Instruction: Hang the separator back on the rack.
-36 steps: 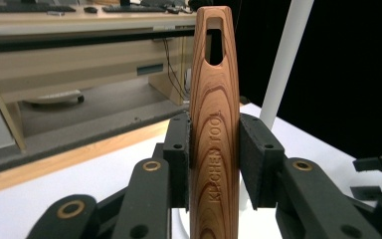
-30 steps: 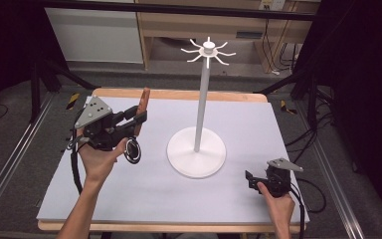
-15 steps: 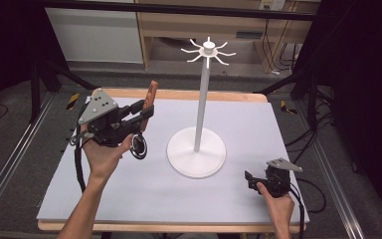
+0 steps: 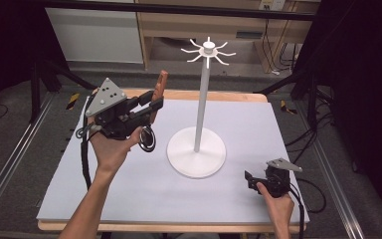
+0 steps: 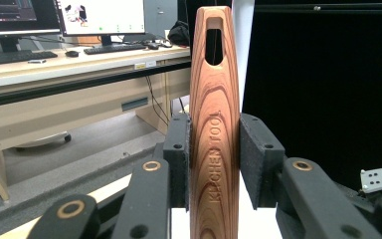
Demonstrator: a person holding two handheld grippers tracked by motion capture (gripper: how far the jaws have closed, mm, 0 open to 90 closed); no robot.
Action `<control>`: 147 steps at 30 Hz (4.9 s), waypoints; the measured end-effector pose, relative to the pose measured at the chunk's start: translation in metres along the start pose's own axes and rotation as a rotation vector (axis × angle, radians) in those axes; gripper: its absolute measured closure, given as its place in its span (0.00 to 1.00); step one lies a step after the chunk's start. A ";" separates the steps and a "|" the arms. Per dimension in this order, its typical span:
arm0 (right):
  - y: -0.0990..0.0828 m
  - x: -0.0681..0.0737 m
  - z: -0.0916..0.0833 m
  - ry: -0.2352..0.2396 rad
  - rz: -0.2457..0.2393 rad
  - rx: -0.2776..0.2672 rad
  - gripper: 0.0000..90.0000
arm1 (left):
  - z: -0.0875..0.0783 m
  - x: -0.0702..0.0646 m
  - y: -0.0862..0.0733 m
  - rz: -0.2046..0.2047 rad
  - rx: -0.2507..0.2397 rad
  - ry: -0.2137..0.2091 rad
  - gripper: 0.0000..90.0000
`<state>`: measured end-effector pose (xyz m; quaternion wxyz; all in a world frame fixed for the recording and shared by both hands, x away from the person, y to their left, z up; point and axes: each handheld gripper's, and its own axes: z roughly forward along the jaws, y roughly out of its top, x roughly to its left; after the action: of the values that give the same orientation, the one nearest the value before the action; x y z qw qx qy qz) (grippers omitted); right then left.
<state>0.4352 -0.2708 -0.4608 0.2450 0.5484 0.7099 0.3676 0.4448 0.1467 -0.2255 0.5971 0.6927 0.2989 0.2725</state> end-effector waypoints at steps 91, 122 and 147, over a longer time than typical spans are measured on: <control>0.000 0.000 0.002 0.000 -0.006 0.012 0.09 | 0.064 -0.018 0.025 -0.007 -0.023 -0.048 0.75; -0.001 0.002 0.005 -0.001 -0.015 0.026 0.09 | 0.067 -0.012 0.010 0.001 0.004 -0.043 0.70; -0.001 0.002 0.007 0.004 -0.018 0.037 0.09 | 0.014 0.021 -0.061 0.005 0.106 0.022 0.49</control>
<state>0.4388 -0.2670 -0.4658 0.2365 0.5456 0.7222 0.3533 0.4639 0.1596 -0.2877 0.5555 0.7210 0.3180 0.2654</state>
